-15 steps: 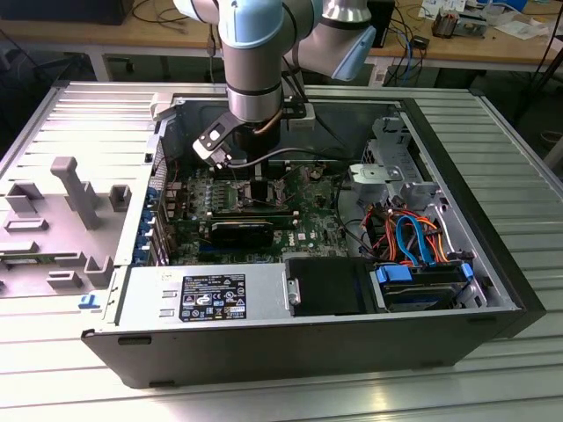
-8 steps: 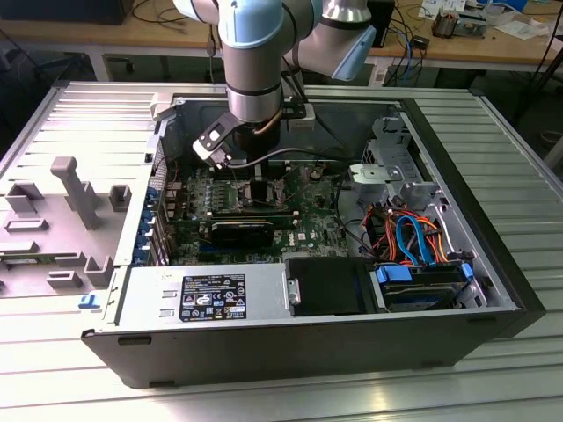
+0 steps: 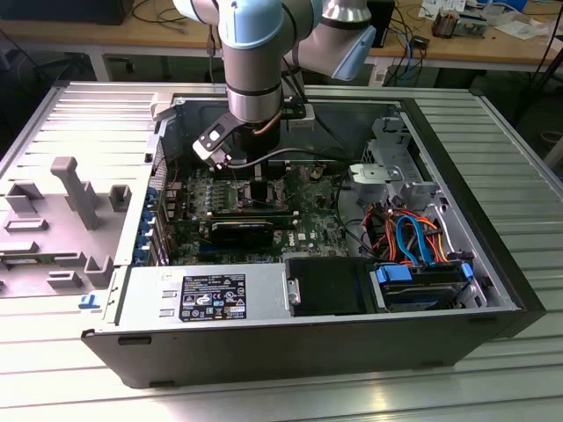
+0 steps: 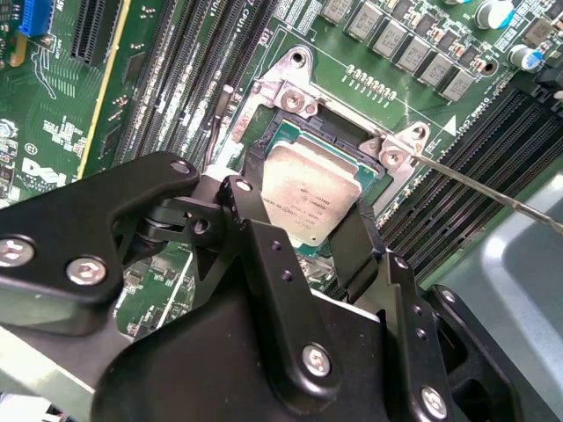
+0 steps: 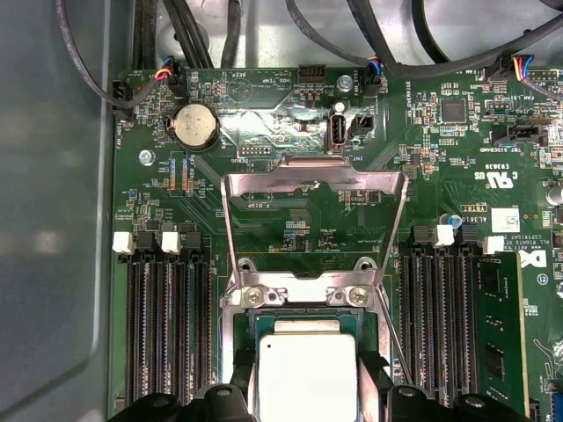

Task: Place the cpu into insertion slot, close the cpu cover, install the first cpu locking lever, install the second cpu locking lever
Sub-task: 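Place the cpu into insertion slot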

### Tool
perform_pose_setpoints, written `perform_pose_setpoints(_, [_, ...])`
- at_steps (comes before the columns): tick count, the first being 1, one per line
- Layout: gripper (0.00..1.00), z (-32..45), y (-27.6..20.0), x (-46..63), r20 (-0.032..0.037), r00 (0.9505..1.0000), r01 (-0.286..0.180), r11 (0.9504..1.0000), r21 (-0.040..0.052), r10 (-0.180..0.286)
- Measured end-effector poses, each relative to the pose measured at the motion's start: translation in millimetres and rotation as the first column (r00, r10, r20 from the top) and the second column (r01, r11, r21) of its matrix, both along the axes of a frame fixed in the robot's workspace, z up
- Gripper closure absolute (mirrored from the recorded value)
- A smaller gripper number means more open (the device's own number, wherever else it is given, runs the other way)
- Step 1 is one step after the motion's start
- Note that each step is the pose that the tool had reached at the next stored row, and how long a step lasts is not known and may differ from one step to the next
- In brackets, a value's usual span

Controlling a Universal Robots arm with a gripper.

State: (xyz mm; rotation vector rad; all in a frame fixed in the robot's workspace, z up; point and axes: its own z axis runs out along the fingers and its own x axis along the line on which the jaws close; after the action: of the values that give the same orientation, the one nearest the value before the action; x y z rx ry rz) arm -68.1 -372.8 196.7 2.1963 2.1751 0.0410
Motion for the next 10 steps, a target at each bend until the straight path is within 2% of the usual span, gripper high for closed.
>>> perform_pose_setpoints(10, [0.45,-0.7,0.2,0.1,0.0011,1.0000,0.000,1.0000,0.0016,0.000])
